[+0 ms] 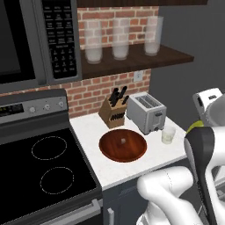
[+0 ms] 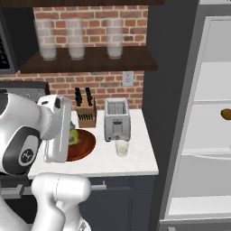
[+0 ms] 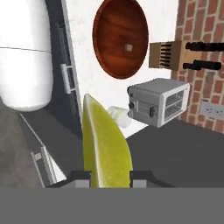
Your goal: Grab a lemon wedge from the fridge and one ice cube from the ice bowl, and put them in the glass of lemonade.
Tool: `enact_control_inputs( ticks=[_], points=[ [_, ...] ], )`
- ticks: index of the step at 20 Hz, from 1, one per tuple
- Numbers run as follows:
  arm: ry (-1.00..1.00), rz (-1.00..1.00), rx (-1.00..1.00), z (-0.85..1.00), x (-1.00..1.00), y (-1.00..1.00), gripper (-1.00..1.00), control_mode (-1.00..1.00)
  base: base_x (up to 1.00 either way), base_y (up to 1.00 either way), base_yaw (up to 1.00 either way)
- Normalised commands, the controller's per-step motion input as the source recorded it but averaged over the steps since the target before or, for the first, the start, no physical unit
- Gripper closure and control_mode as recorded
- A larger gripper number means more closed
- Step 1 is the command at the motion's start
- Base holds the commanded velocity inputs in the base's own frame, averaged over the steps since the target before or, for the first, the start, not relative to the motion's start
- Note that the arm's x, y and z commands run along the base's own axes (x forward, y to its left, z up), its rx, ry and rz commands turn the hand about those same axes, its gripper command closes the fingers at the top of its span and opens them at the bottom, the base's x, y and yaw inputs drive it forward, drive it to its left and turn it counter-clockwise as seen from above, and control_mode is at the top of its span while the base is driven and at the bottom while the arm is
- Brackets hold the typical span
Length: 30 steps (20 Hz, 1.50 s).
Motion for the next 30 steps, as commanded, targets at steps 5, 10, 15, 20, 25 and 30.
enact_control_inputs(
  ticks=[5, 10, 15, 20, 25, 30],
  points=[
    [0.14, 0.36, -0.33, -0.25, 0.03, -0.12, 1.00, -1.00, 0.00, 0.00, 0.00],
    [0.10, 0.31, -0.38, -0.41, 0.19, 0.00, 1.00, -1.00, 0.00, 0.00, 0.00],
    [0.02, 0.30, -0.27, -0.34, 0.21, -0.06, 1.00, -1.00, 0.00, 0.00, 0.00],
    [0.00, 0.09, -0.06, -0.13, 0.23, 0.00, 1.00, -1.00, 0.00, 0.00, 0.00],
    [-0.08, 0.00, 0.00, -0.27, 0.41, 0.00, 1.00, -1.00, 0.00, 0.00, 0.00],
    [-0.09, 0.00, 0.00, -0.27, 0.52, -0.10, 1.00, -1.00, 0.00, 0.00, 0.00]
  ],
)
